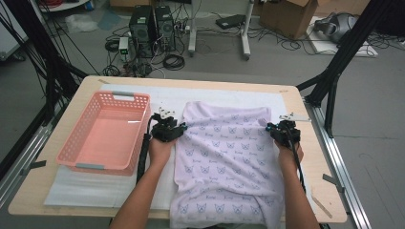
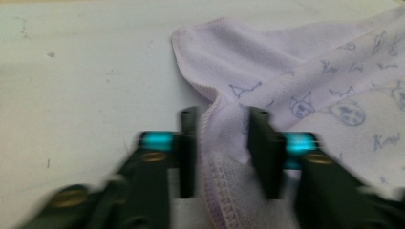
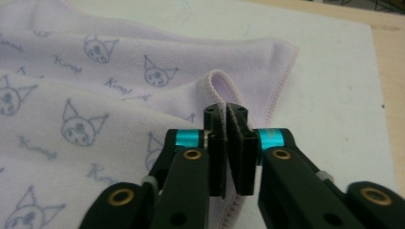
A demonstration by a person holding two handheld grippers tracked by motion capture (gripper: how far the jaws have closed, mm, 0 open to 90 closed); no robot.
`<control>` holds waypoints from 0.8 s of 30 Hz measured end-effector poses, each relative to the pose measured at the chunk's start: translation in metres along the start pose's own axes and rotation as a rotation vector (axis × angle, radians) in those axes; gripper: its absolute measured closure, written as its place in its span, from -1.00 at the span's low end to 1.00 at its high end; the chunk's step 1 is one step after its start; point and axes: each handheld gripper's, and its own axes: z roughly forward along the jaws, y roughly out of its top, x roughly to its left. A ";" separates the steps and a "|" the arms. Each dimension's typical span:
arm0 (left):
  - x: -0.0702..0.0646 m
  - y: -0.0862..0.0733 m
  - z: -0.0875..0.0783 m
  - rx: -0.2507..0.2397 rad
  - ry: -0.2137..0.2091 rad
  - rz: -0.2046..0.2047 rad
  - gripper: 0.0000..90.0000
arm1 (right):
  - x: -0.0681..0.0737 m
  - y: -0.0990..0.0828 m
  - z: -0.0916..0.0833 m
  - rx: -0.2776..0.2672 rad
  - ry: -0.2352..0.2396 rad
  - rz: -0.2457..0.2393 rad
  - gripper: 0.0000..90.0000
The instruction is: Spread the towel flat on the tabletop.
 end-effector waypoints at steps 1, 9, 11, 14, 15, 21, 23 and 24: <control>-0.001 -0.001 -0.003 0.004 -0.013 0.011 0.10 | 0.000 -0.001 -0.001 0.002 0.002 0.008 0.66; -0.009 -0.023 -0.035 0.012 -0.099 0.054 -0.09 | 0.005 -0.001 -0.035 -0.032 0.080 -0.017 0.31; -0.011 -0.030 -0.042 0.023 -0.120 0.057 -0.10 | 0.007 -0.006 -0.040 -0.014 0.111 -0.027 0.24; -0.012 -0.039 -0.046 0.060 -0.155 0.063 -0.13 | 0.009 -0.016 -0.045 0.051 0.165 -0.037 0.16; -0.013 -0.042 -0.046 0.074 -0.164 0.071 -0.13 | 0.011 -0.020 -0.047 0.073 0.153 -0.061 0.15; -0.022 -0.051 -0.044 0.114 -0.178 0.136 -0.14 | 0.018 -0.047 -0.053 0.156 0.197 -0.117 0.09; -0.026 -0.052 -0.044 0.115 -0.163 0.166 -0.06 | 0.021 -0.052 -0.056 0.175 0.209 -0.146 0.08; -0.028 -0.053 -0.044 0.117 -0.145 0.189 0.02 | 0.022 -0.053 -0.058 0.171 0.202 -0.161 0.09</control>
